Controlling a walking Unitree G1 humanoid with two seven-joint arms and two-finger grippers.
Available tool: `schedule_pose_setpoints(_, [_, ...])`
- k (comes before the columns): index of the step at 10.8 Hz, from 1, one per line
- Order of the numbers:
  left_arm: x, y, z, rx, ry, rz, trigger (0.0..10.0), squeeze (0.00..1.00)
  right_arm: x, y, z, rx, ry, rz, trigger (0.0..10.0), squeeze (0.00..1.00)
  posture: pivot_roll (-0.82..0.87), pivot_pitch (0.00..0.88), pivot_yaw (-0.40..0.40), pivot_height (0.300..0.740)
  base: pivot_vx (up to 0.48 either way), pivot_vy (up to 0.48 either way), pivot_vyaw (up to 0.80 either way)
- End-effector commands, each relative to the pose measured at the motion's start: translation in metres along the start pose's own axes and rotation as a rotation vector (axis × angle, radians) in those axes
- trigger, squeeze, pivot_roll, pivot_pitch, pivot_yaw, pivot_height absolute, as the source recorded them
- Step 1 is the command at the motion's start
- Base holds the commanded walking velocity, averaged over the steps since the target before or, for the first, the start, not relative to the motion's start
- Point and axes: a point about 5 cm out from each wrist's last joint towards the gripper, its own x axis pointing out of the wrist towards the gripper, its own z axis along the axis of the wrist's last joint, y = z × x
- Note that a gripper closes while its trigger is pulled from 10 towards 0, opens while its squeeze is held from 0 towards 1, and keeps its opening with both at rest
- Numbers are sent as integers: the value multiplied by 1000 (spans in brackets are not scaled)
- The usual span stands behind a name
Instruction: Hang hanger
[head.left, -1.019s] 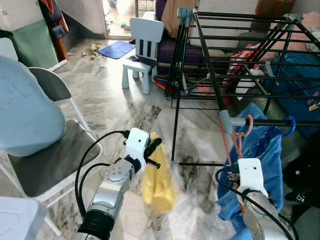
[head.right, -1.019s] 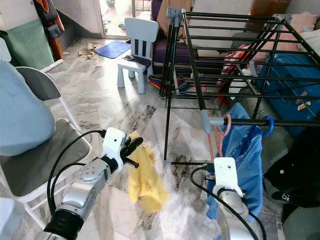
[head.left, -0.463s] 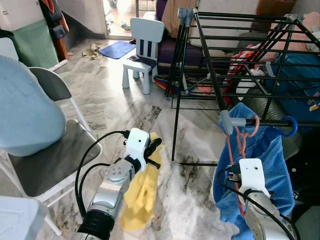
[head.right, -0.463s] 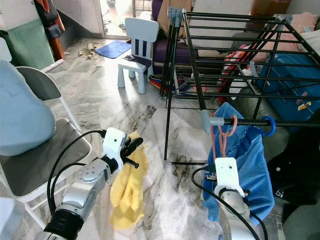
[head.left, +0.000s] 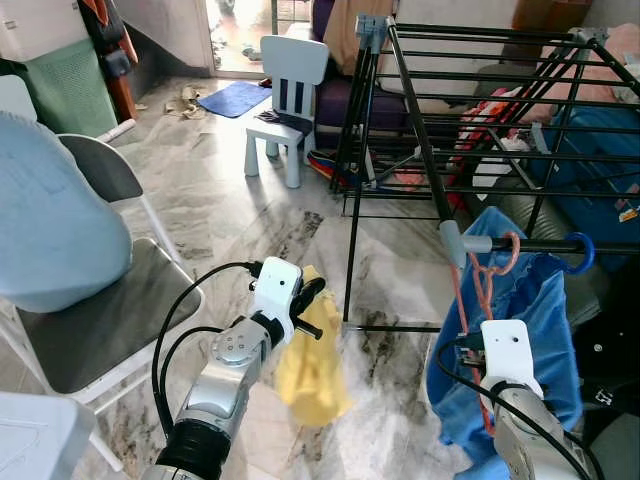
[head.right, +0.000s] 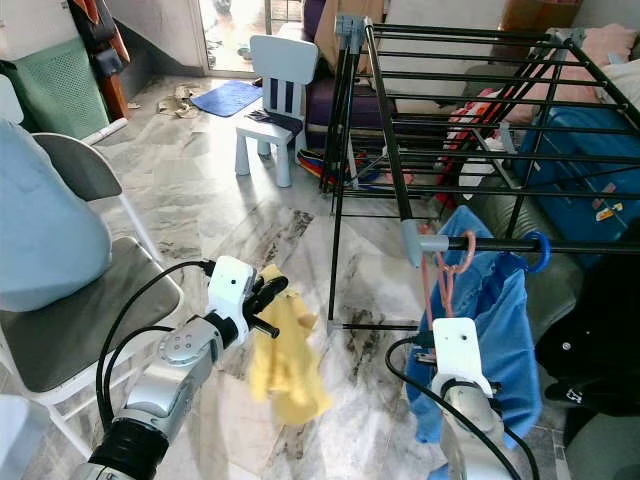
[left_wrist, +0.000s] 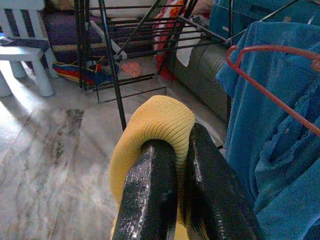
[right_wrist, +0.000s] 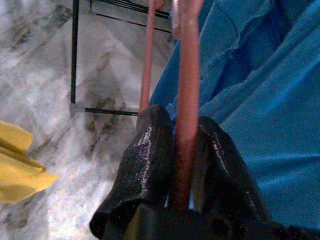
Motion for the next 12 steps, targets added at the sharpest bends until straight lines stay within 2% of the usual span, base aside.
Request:
schedule_pose_setpoints(1, [5, -2, 9, 13, -24, -15, 10000, 0, 0, -7, 4, -9, -21, -22, 10000, 1000, -16, 0, -49, 740, 0, 0, 0])
schedule_pose_setpoints(4, [6, -2, 9, 13, -20, -20, 10000, 0, 3, -15, 6, -19, -22, -42, 10000, 1000, -16, 0, -48, 740, 0, 0, 0])
schedule_pose_setpoints(6, [7, -3, 9, 15, -15, -27, 10000, 0, 8, -18, 9, -28, -25, -43, 10000, 655, -17, 0, -45, 740, 0, 0, 0])
schedule_pose_setpoints(7, [7, -4, 8, 15, -11, -30, 10000, 0, 11, -21, 11, -34, -27, -43, 10000, 63, -17, 0, -45, 740, 0, 0, 0])
schedule_pose_setpoints(8, [7, -4, 8, 15, -9, -32, 10000, 0, 14, -24, 12, -37, -31, -38, 3608, 0, -17, 0, -44, 740, 0, 0, 0])
schedule_pose_setpoints(9, [7, -4, 8, 16, -7, -32, 10000, 0, 15, -26, 13, -37, -31, -35, 0, 0, -17, 0, -44, 740, 0, 0, 0])
schedule_pose_setpoints(12, [7, -4, 6, 18, 2, -35, 10000, 0, 21, -33, 15, -38, -23, -4, 0, 0, -15, 0, -45, 740, 0, 0, 0])
